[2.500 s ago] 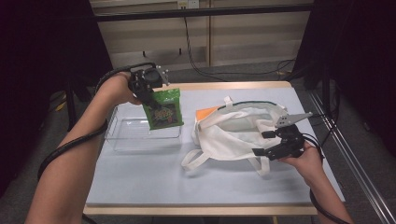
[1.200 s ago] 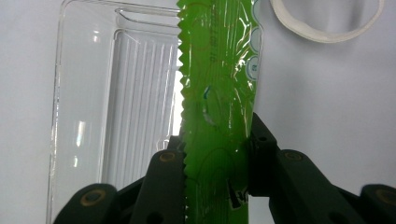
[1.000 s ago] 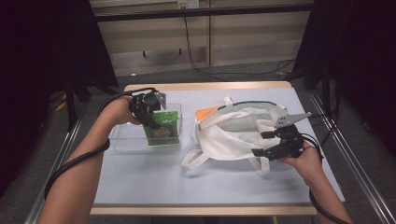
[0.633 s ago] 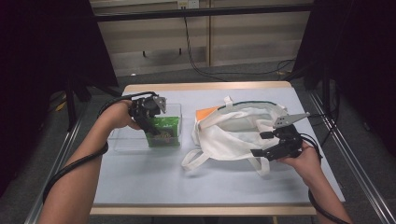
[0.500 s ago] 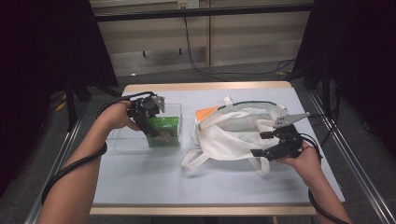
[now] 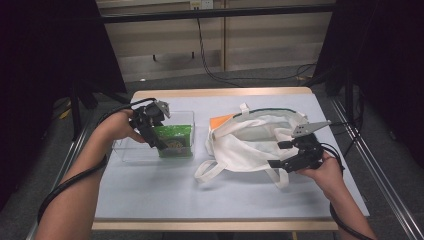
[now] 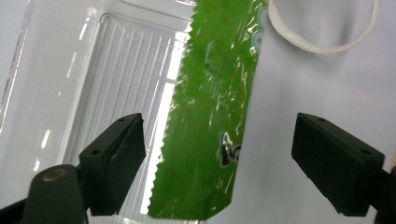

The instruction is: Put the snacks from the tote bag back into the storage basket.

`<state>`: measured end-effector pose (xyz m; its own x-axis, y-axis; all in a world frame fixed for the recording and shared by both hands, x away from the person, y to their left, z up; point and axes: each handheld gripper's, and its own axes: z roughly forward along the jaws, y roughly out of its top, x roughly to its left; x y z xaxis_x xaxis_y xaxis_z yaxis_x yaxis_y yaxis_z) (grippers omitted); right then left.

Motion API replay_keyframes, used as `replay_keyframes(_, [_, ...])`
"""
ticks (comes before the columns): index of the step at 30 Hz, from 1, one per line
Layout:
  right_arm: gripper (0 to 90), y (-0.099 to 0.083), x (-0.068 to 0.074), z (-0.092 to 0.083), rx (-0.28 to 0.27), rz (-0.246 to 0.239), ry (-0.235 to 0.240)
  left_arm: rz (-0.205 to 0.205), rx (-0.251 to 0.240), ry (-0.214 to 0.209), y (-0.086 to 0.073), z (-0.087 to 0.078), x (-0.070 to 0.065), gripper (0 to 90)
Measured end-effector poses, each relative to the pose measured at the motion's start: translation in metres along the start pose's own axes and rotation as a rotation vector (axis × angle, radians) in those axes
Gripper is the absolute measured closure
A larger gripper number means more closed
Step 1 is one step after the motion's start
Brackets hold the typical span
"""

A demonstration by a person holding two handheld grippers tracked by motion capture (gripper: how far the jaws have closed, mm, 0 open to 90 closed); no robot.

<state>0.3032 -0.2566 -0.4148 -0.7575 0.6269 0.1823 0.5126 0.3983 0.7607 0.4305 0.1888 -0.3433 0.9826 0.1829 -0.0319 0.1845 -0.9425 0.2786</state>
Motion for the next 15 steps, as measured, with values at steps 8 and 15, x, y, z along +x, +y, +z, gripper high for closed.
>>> replay_keyframes(8, [14.1,0.000,0.001,0.001,0.002,-0.003,-0.001,-0.072,-0.060,0.000,-0.010,-0.002,-0.002,15.8])
replay_keyframes(15, [14.1,0.000,0.001,0.000,0.001,-0.002,0.004,-0.108,-0.063,0.003,-0.021,-0.004,-0.001,15.4])
